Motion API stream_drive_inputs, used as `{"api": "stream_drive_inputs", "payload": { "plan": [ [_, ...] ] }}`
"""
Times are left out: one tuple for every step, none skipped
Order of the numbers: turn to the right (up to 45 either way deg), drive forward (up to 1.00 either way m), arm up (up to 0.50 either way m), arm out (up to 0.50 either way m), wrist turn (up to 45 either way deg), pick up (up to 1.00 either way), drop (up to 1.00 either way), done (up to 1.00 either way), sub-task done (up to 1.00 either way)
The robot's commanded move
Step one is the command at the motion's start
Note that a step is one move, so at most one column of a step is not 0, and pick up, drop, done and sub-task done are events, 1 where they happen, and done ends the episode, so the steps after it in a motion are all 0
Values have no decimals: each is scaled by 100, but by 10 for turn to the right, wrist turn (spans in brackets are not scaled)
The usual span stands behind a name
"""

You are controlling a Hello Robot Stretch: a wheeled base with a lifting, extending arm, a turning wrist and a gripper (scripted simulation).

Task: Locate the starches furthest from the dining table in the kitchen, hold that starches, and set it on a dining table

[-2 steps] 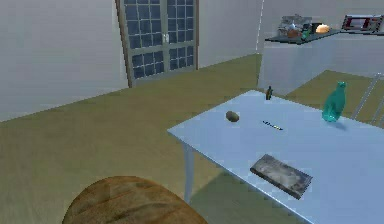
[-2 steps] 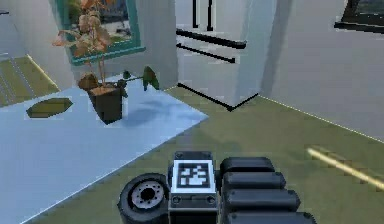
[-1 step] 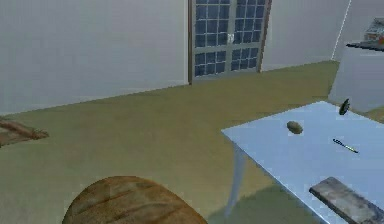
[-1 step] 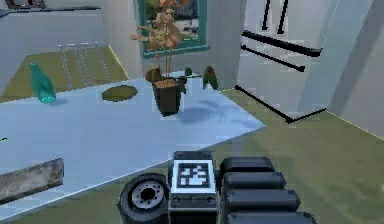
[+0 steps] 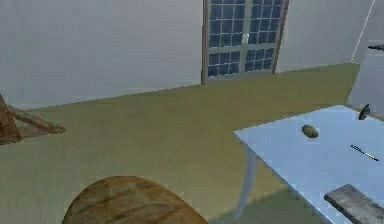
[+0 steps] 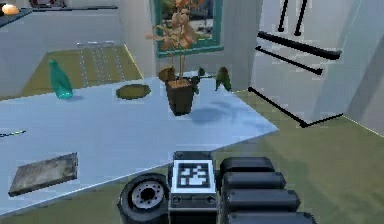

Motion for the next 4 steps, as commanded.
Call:
{"api": "stream_drive_inputs", "payload": {
  "plan": [
    [0,100,0,0,0,0,0,0,0],
    [60,0,0,0,0,0,0,0,0],
    [0,5,0,0,0,0,0,0,0],
    [120,0,0,0,0,0,0,0,0]
  ]
}}
